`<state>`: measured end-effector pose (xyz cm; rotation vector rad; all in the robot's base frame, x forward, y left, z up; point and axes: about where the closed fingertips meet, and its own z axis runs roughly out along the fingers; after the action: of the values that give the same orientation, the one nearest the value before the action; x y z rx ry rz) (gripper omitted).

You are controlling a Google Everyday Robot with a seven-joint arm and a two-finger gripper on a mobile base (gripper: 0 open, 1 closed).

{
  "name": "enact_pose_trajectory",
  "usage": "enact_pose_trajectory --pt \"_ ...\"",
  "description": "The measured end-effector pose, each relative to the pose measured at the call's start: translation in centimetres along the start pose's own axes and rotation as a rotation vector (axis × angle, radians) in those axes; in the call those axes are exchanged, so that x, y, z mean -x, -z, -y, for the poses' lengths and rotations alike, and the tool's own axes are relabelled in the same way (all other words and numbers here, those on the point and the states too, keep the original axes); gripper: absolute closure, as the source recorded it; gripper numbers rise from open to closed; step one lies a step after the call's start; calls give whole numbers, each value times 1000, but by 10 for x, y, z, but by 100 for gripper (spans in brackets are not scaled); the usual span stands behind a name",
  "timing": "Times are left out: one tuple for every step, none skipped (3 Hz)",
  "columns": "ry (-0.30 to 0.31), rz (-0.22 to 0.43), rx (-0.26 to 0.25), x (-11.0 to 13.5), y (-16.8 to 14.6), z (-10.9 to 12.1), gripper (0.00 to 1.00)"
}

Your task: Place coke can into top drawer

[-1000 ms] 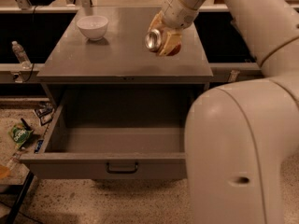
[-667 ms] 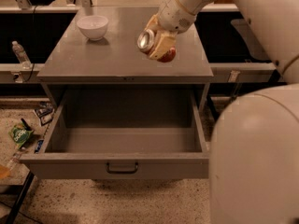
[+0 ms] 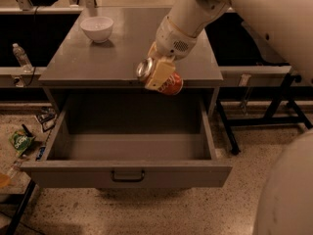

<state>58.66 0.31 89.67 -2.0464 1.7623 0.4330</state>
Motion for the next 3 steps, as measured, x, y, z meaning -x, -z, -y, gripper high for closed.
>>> enact_pose_trajectory --pt "-9 -56 53 -6 -32 -30 100" --pt "84 -87 64 -15 -80 -35 100" --pt "175 -140 51 -39 -128 -34 100"
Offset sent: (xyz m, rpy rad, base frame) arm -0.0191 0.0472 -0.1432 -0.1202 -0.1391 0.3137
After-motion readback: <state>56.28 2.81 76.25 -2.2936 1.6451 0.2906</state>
